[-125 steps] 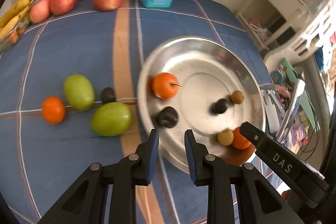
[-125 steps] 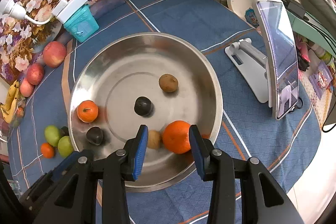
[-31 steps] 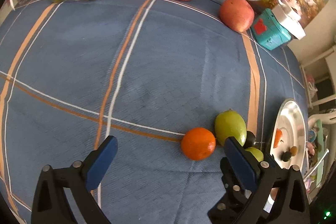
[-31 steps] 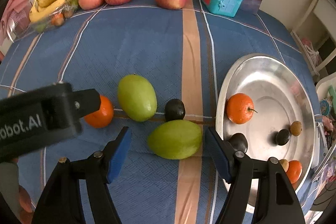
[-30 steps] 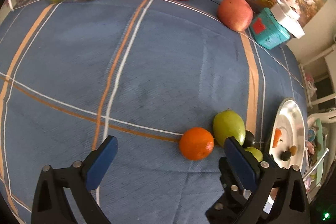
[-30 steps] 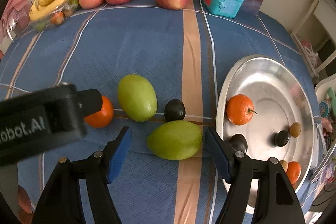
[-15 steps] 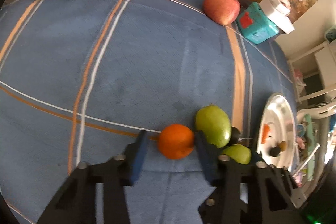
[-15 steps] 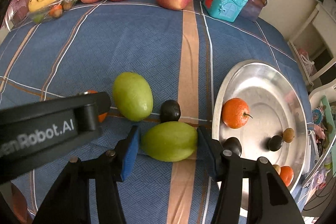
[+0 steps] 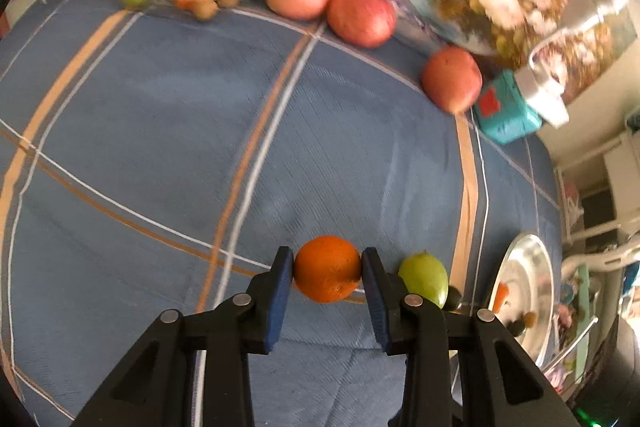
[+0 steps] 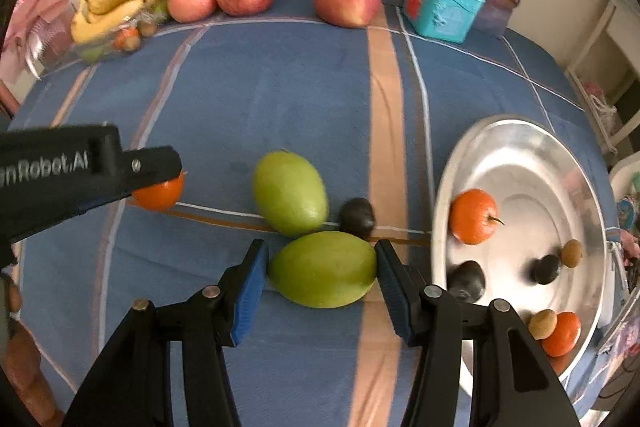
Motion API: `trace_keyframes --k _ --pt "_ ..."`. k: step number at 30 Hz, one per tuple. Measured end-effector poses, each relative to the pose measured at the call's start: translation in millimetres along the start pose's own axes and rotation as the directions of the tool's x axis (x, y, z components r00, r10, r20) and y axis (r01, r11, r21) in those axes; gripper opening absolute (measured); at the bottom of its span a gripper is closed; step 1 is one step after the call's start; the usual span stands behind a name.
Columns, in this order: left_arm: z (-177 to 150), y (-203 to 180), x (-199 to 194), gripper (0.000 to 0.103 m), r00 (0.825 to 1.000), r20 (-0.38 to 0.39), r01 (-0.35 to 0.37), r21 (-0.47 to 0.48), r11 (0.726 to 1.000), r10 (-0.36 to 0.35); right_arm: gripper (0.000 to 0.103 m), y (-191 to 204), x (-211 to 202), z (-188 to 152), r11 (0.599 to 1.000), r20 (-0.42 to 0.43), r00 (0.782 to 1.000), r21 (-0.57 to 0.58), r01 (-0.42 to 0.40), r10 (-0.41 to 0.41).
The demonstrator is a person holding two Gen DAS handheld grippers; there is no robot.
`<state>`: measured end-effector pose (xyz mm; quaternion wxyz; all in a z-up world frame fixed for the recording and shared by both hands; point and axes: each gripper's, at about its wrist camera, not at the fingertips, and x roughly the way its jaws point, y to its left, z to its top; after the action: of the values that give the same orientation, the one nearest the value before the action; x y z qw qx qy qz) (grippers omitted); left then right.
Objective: Organize fruits
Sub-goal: 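Grasp a green pear with the right gripper while the left gripper grasps a tangerine, then carry the pear into the steel plate and release it while the left releases the tangerine there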
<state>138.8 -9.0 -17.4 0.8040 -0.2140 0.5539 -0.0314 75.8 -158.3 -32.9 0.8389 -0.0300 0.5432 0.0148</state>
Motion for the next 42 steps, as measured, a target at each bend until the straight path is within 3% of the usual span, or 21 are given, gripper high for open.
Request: trace_keyframes --k 8,17,25,30,36,42 --pt "6.1 7.7 -22.2 0.038 0.999 0.050 0.005 -0.015 1.000 -0.005 0.056 8.9 -28.9 10.1 0.994 0.074 0.992 0.024 -0.103 0.101" --pt "7.1 3.6 -44.3 0.037 0.995 0.098 0.014 -0.018 1.000 -0.012 0.056 -3.2 -40.9 15.3 0.991 0.088 0.991 0.078 -0.112 0.105" --pt "-2.2 -27.4 -48.3 0.037 0.994 0.104 0.038 0.033 0.999 -0.041 0.056 -54.6 -44.4 9.3 0.982 0.087 0.996 0.188 -0.020 0.004" --pt "-14.7 -58.9 -45.0 0.037 0.995 0.090 0.040 0.105 0.994 -0.050 0.056 -104.7 -44.0 -2.4 0.953 0.066 0.996 0.302 0.035 -0.058" --pt "-36.4 -103.3 -38.9 0.037 0.996 0.063 0.050 0.215 0.975 -0.065 0.056 -152.3 -47.3 -16.5 0.909 0.025 0.988 0.396 0.132 -0.155" --pt "-60.7 -143.6 -31.2 0.037 0.996 0.025 0.073 0.318 0.945 -0.085 0.056 -174.3 -53.8 -25.6 0.887 0.023 0.981 0.433 0.162 -0.191"
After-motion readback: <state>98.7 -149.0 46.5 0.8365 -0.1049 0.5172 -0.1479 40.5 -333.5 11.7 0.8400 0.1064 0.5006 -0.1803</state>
